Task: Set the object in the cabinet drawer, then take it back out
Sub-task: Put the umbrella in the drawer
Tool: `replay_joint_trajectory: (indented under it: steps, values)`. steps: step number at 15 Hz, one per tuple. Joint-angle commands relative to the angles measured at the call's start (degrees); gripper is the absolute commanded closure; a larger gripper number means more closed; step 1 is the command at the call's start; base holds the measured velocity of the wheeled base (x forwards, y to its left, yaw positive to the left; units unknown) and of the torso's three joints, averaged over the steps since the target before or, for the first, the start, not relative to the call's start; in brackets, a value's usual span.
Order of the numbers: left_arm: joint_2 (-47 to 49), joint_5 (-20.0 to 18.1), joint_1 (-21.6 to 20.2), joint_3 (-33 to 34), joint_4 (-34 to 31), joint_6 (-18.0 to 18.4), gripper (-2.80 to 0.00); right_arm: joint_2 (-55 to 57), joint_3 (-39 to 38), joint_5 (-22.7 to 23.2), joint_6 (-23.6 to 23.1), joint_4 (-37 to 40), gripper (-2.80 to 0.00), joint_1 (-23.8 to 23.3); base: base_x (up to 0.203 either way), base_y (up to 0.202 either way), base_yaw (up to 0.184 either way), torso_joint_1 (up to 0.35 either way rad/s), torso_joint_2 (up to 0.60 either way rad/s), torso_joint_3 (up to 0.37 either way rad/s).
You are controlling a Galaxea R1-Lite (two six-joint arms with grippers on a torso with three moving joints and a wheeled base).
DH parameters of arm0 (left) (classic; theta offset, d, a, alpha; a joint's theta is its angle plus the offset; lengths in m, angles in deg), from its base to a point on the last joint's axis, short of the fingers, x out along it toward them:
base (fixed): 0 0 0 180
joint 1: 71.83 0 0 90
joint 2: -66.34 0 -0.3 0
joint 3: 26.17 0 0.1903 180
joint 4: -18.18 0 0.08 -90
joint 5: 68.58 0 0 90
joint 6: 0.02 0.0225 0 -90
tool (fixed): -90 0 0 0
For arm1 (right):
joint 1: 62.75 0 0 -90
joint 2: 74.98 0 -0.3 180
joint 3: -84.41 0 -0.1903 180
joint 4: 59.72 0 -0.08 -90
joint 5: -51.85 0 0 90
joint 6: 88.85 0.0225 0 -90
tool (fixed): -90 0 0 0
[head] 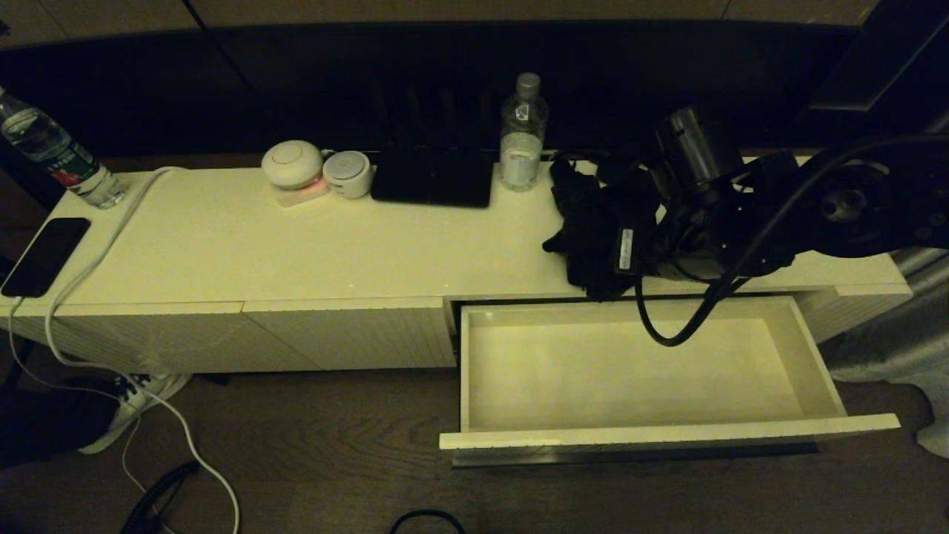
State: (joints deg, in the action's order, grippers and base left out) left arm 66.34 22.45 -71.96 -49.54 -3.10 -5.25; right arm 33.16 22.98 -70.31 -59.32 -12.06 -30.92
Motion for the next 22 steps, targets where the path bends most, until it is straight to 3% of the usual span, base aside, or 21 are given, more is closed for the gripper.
replay_joint_trajectory:
  steps: [1, 3, 7, 10, 17, 21, 22]
  values:
    - [-0.09, 0.02, -0.04, 0.00, 0.02, -0.04, 0.00, 2.33, 0.69, -0.36, -1.56, -0.05, -2.80, -1.41, 0.000, 0.000, 0.000, 0.000, 0.00, 0.000]
    - [-0.09, 0.02, -0.04, 0.00, 0.02, -0.04, 0.00, 2.66, 1.02, 0.12, -4.14, -1.35, -2.80, -1.99, 0.000, 0.000, 0.000, 0.000, 0.00, 0.000]
    - [-0.02, 0.02, -0.04, 0.00, 0.02, -0.04, 0.00, 2.42, 0.68, 6.62, -10.51, -6.78, -2.80, -3.37, 0.000, 0.000, 0.000, 0.000, 0.00, 0.000]
    - [-0.09, 0.02, -0.04, 0.00, 0.02, -0.04, 0.00, 2.33, 1.03, 10.28, -10.81, -7.94, -2.80, -3.44, 0.000, 0.000, 0.000, 0.000, 0.00, 0.000]
    - [-0.09, 0.02, -0.04, 0.00, 0.02, -0.04, 0.00, 3.83, -0.74, 13.64, -15.40, -11.91, -2.80, -5.21, 0.000, 0.000, 0.000, 0.000, 0.00, 0.000]
    - [-0.09, 0.02, -0.04, 0.00, 0.02, -0.04, 0.00, 3.75, -5.62, 16.23, -24.65, -18.26, -2.80, -8.33, 0.000, 0.000, 0.000, 0.000, 0.00, 0.000]
    - [-0.09, 0.02, -0.04, 0.07, 0.02, -0.04, 0.00, 3.83, -5.64, 16.35, -25.06, -18.57, -2.80, -8.45, 0.000, 0.000, 0.000, 0.000, 0.00, 0.000]
